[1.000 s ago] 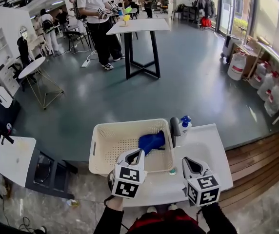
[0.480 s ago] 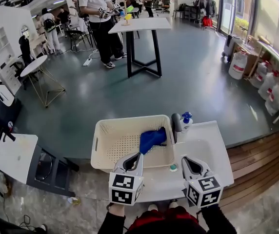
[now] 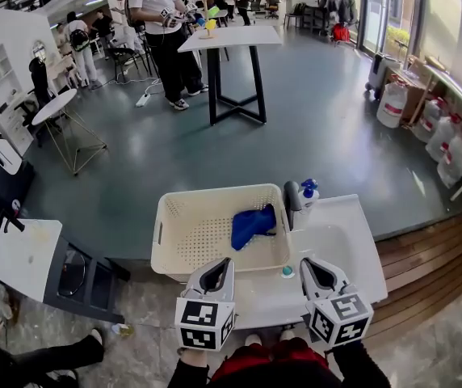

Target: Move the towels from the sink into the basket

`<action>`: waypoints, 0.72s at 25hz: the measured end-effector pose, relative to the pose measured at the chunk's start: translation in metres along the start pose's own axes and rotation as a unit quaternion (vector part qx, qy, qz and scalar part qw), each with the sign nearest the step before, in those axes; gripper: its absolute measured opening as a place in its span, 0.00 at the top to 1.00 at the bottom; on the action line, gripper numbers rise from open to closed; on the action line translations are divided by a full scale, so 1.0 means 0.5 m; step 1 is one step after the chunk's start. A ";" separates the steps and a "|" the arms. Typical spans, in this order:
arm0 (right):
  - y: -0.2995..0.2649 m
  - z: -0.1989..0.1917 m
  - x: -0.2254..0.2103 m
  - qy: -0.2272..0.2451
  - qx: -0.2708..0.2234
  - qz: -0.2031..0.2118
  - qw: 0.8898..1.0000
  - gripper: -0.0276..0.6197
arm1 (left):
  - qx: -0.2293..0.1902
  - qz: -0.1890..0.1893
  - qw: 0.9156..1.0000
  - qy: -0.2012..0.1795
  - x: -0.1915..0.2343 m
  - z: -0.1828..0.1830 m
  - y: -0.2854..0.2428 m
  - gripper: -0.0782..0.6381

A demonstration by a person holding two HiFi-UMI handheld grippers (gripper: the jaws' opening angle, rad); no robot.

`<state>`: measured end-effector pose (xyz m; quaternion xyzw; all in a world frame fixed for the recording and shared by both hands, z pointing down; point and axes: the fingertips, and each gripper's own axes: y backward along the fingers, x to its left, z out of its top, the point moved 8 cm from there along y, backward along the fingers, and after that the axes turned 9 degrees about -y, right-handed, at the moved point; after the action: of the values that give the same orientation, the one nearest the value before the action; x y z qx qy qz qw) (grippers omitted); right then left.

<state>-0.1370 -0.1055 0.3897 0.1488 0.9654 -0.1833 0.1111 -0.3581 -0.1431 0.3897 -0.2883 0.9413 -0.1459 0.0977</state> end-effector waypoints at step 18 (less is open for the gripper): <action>0.048 -0.011 0.034 -0.010 -0.043 0.011 0.999 0.95 | -0.048 0.011 0.998 0.026 0.007 -0.020 0.063 0.89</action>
<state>-0.1456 -0.0780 0.3823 0.1523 0.9696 -0.1415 0.1289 -0.3800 -0.1180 0.3883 -0.2781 0.9526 -0.1073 0.0610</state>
